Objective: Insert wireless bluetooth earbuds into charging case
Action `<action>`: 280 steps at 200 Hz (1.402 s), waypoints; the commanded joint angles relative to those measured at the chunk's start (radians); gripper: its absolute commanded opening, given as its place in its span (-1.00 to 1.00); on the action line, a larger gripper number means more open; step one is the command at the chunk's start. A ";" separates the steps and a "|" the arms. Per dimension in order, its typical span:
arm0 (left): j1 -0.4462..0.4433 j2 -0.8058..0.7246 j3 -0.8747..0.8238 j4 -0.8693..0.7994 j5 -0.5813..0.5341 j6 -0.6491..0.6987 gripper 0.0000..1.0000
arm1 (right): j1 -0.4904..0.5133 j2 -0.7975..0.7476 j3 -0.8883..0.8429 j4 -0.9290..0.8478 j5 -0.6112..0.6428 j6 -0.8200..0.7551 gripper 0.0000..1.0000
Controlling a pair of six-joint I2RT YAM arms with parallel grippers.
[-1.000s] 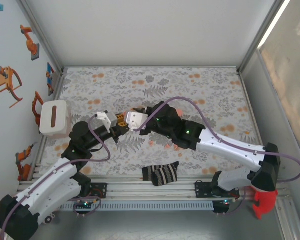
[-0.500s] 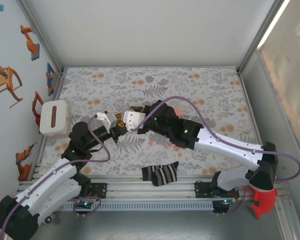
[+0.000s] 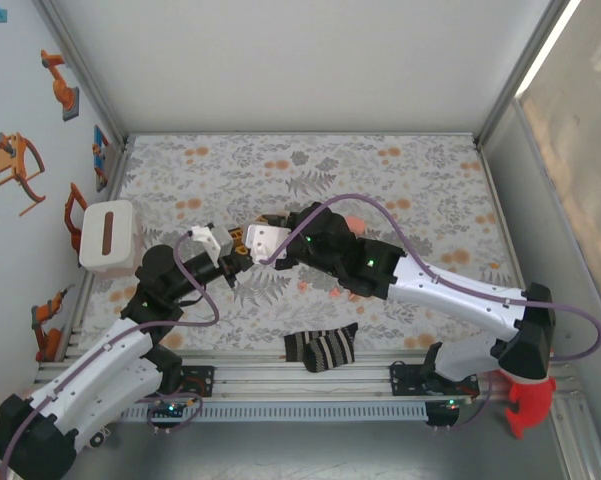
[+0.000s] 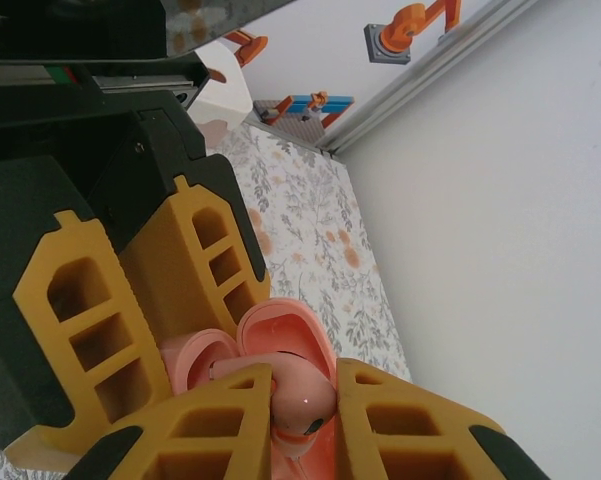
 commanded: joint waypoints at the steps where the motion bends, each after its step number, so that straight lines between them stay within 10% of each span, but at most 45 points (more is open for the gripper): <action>1: -0.006 -0.018 -0.003 0.016 0.016 0.023 -1.00 | 0.005 -0.014 0.015 -0.030 -0.001 -0.005 -0.64; 207: -0.008 -0.034 -0.013 0.027 0.013 0.026 -1.00 | 0.008 -0.001 0.077 -0.138 -0.125 0.095 -0.47; 280: -0.007 -0.038 -0.034 0.065 -0.005 0.027 -1.00 | -0.021 -0.133 0.088 -0.069 -0.097 0.238 -0.09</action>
